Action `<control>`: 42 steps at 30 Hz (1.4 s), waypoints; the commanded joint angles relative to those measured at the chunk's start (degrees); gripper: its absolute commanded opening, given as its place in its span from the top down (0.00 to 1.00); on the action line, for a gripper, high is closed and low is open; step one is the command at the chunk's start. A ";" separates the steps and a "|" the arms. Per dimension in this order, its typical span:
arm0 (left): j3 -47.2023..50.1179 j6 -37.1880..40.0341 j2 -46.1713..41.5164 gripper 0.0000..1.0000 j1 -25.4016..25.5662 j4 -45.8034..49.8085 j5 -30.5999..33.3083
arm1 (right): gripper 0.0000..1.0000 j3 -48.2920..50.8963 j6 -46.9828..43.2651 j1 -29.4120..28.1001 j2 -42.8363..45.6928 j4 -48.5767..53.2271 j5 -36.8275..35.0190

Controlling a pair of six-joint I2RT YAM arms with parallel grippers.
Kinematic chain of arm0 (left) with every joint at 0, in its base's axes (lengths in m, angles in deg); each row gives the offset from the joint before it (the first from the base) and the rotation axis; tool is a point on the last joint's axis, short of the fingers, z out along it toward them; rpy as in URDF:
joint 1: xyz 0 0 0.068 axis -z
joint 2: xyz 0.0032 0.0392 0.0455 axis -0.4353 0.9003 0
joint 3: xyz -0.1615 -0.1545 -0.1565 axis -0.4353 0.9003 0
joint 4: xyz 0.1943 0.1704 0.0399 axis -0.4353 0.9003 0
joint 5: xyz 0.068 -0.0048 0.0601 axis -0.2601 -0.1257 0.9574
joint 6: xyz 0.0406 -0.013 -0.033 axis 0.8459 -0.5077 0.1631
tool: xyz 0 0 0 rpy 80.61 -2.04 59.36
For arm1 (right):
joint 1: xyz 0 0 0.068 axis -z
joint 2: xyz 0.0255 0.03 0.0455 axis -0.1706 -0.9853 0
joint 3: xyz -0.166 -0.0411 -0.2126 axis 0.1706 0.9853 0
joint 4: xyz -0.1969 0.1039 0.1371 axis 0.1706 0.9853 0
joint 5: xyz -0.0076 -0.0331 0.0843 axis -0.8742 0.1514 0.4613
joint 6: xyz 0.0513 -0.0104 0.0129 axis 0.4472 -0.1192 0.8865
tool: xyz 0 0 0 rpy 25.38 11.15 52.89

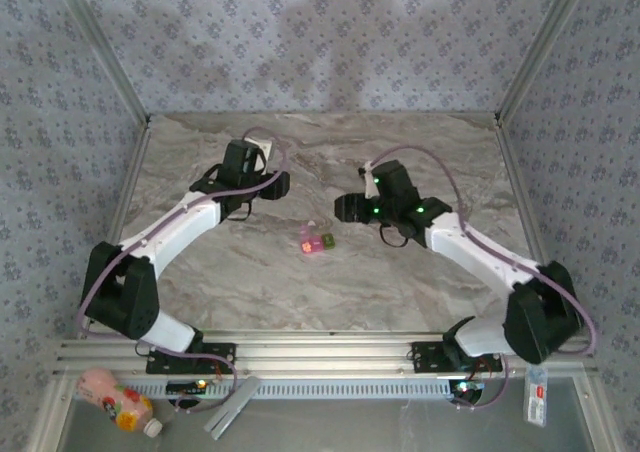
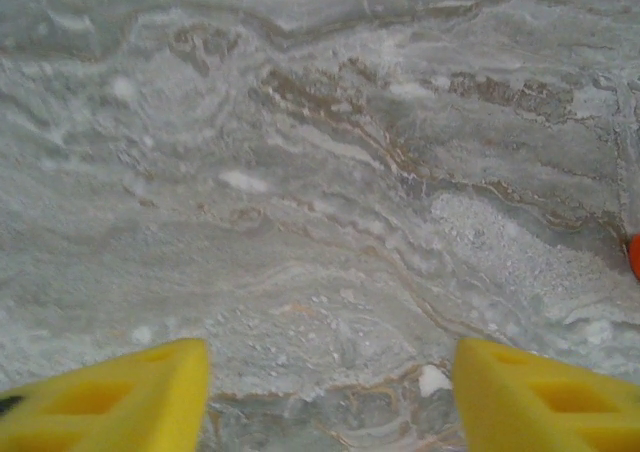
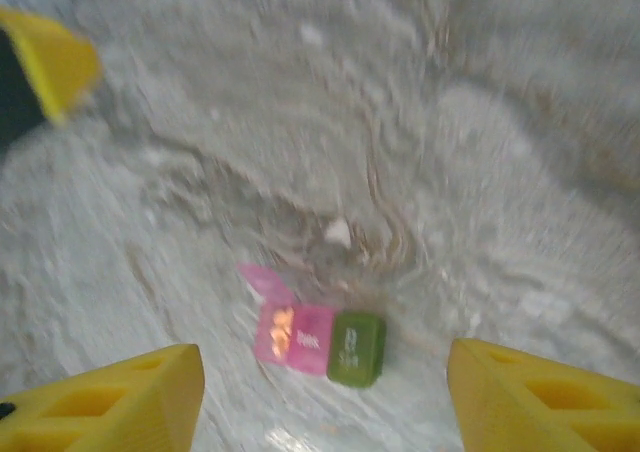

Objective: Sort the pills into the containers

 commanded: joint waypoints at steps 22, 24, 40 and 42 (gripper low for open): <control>-4.60 1.09 10.58 1.00 3.39 9.11 -6.33 | 0.58 -2.50 3.30 -4.05 -19.89 -3.12 1.35; -4.87 1.09 11.07 1.00 3.89 9.38 -6.47 | 0.59 -2.93 3.34 -4.00 -20.45 -3.19 1.69; -3.74 0.41 14.00 1.00 7.23 8.76 -8.33 | 0.59 -2.76 3.82 -4.69 -21.78 -3.40 1.96; -3.38 0.18 13.91 1.00 7.31 8.42 -8.48 | 0.59 -2.68 3.91 -4.80 -21.94 -3.42 1.92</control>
